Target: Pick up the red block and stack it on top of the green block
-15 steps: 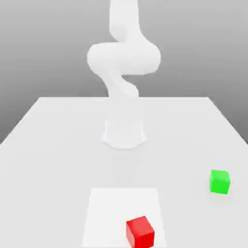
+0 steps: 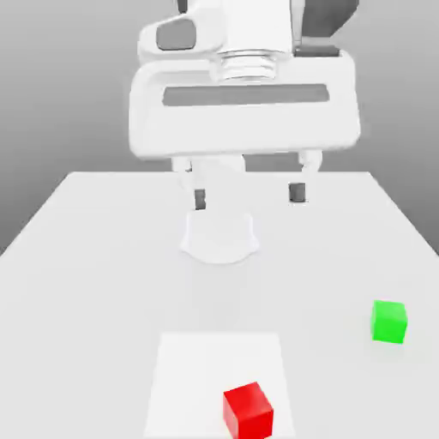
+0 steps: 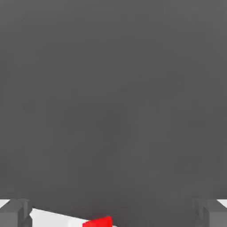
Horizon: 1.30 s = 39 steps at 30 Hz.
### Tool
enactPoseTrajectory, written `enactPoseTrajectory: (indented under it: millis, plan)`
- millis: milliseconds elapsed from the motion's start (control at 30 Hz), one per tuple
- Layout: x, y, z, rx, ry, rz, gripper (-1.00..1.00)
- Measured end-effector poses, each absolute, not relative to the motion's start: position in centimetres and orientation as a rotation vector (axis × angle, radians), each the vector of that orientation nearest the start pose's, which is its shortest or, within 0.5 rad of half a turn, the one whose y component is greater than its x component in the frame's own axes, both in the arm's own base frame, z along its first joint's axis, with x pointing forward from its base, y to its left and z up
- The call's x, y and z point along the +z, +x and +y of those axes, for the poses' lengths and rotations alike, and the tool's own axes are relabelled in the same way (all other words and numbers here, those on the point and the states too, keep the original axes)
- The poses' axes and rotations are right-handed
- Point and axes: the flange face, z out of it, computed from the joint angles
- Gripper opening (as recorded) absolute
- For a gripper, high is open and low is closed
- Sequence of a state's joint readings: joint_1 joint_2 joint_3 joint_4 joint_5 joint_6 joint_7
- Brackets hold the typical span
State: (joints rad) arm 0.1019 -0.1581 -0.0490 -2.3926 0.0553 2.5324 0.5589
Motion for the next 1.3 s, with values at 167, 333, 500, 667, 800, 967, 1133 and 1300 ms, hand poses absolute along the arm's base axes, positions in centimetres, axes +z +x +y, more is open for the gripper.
enactPoseTrajectory:
  millis: [167, 333, 500, 667, 800, 967, 1133, 1300]
  plan:
    - [31.5, 50.3, 3.5, -0.218, -2.975, 0.719, 0.0]
    - [22.3, 48.9, 3.7, -0.033, -3.064, 0.641, 0.0]
    - [15.3, 48.5, 3.7, -0.001, -3.079, 0.625, -1.0]
    - [15.3, 48.5, 3.7, 0.0, -3.079, 0.626, -1.0]
    - [16.9, 48.6, 3.7, 0.0, -3.079, 0.625, -1.0]
    - [21.3, 47.3, 7.2, 0.003, -3.113, 0.407, -1.0]
    - [22.6, 43.0, 15.7, 0.005, -3.132, -0.181, -1.0]
    - [23.7, 36.4, 24.0, 0.006, -3.026, -0.825, -1.0]
